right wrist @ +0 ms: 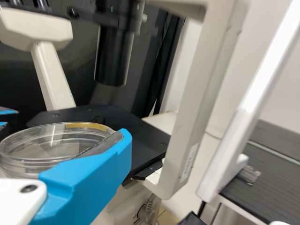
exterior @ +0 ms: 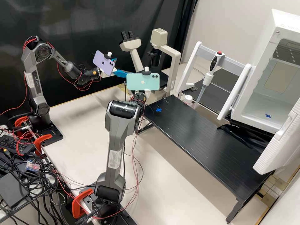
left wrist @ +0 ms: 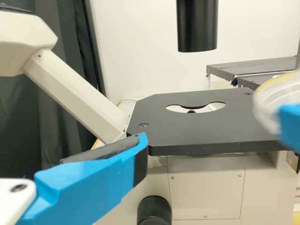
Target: Move the petri dish to the microscope
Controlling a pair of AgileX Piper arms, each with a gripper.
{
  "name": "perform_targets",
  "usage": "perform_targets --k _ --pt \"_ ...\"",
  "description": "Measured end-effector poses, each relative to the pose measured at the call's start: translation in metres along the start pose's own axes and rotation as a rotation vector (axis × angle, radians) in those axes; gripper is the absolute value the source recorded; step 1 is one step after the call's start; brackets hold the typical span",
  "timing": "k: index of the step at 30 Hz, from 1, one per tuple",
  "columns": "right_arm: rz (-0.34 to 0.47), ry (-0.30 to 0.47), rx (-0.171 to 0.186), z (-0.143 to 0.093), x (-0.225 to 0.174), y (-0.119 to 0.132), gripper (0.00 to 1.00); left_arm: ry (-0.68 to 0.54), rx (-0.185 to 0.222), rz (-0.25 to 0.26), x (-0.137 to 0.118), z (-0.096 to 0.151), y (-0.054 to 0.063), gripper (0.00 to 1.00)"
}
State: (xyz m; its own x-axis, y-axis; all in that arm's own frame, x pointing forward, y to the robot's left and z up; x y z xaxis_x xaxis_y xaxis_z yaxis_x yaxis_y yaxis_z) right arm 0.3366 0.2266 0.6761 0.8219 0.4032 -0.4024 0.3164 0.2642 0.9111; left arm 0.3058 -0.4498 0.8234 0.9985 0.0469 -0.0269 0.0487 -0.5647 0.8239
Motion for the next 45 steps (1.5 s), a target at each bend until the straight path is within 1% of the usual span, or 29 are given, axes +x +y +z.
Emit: perform_targets --k 3,7,10,13,15,16,18,21,23,26,30,33,34,37,45 --pt "-0.031 -0.023 0.005 0.002 0.019 -0.002 0.0 0.0 0.0 0.0 0.0 0.0 0.0 1.0" --pt "-0.039 -0.046 0.027 0.008 0.035 0.002 0.0 0.0 0.0 0.0 0.0 0.0 0.0 1.0" --pt "-0.045 -0.06 0.059 0.01 0.045 0.005 0.0 0.0 0.0 0.0 0.0 0.0 0.0 1.0" --pt "-0.048 -0.062 0.113 0.01 0.057 0.006 0.0 0.0 0.0 0.0 0.0 0.0 0.0 1.0" --pt "-0.054 -0.046 0.125 0.009 0.065 0.005 0.0 0.0 0.0 0.0 0.0 0.0 0.0 1.0" --pt "-0.059 -0.051 0.141 0.01 0.067 0.004 0.0 0.0 0.0 0.0 0.0 0.0 0.0 1.0" --pt "-0.066 -0.038 0.151 0.009 0.074 0.003 0.0 0.0 0.0 0.0 0.0 0.0 0.0 1.0" --pt "-0.074 -0.027 0.15 0.009 0.084 0.001 0.0 0.0 0.0 0.0 0.0 0.0 0.0 1.0" --pt "-0.077 -0.02 0.143 0.008 0.089 0.001 0.0 0.0 0.0 0.0 0.0 0.0 0.0 1.0" --pt "-0.083 -0.02 0.131 0.008 0.096 0.001 0.0 0.0 0.0 0.0 0.0 0.0 0.0 1.0" --pt "-0.09 -0.028 0.128 0.01 0.105 -0.002 0.0 0.0 0.0 0.0 0.0 0.0 0.0 1.0" --pt "-0.108 -0.034 0.109 0.011 0.11 -0.005 0.0 0.0 0.0 0.0 0.0 0.0 0.0 1.0" --pt "-0.111 -0.034 0.109 0.011 0.11 -0.005 1.0 0.0 0.0 0.0 0.0 0.0 0.0 1.0" --pt "-0.112 -0.024 0.117 0.01 0.113 -0.005 1.0 0.0 0.0 0.0 0.0 0.0 0.0 1.0" --pt "-0.139 -0.024 0.111 0.012 0.116 -0.01 1.0 0.0 0.0 0.0 0.0 0.0 0.0 1.0"
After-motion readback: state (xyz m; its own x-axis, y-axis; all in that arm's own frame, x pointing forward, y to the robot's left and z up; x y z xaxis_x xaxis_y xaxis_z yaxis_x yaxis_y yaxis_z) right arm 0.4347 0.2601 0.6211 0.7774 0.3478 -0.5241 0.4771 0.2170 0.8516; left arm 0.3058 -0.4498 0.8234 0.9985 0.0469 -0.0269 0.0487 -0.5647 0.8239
